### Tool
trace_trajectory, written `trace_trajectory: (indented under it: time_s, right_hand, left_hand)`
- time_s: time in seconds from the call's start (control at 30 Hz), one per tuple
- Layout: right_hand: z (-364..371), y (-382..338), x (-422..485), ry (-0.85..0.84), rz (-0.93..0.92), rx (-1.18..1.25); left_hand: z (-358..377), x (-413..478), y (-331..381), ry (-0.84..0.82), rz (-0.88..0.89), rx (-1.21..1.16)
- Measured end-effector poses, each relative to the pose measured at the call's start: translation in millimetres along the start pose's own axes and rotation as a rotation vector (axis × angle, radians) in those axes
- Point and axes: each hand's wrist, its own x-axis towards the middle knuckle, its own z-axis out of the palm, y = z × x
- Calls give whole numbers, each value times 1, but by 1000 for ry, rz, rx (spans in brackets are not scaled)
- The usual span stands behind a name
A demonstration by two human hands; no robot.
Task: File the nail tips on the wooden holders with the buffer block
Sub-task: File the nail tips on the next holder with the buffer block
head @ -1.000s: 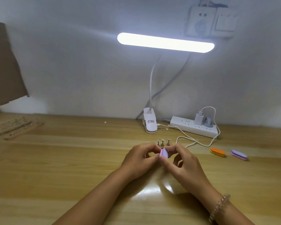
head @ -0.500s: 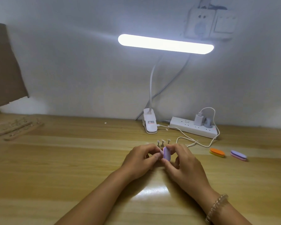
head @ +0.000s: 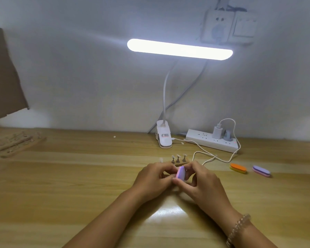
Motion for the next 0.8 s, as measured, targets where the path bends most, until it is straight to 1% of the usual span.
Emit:
trace_trajectory:
  time_s: [0.1, 0.13, 0.23, 0.3, 0.37, 0.43, 0.53, 0.67, 0.8]
  right_hand:
    - [-4, 5, 5, 72, 121, 80]
    - [-5, 7, 5, 82, 124, 86]
    - [-1, 4, 0, -5, -10, -27]
    - [-1, 3, 1, -23, -2, 11]
    - [-2, 6, 5, 16, 47, 61]
    - [-3, 5, 4, 35, 31, 0]
    - [3, 1, 0, 0, -53, -92]
    - [-1, 5, 6, 31, 56, -21]
    - [3, 2, 2, -1, -57, -77]
  left_hand:
    - [0, 0, 0, -46, 0, -17]
    - [0, 0, 0, -58, 0, -21]
    - [0, 1, -1, -52, -14, 1]
    - [0, 1, -1, -41, -16, 23]
    - [0, 0, 1, -49, -9, 56]
    - [0, -1, 2, -56, -7, 68]
    - [-2, -1, 3, -60, -18, 17]
    - [0, -2, 1, -44, -9, 33]
    - [-1, -2, 2, -23, -11, -54]
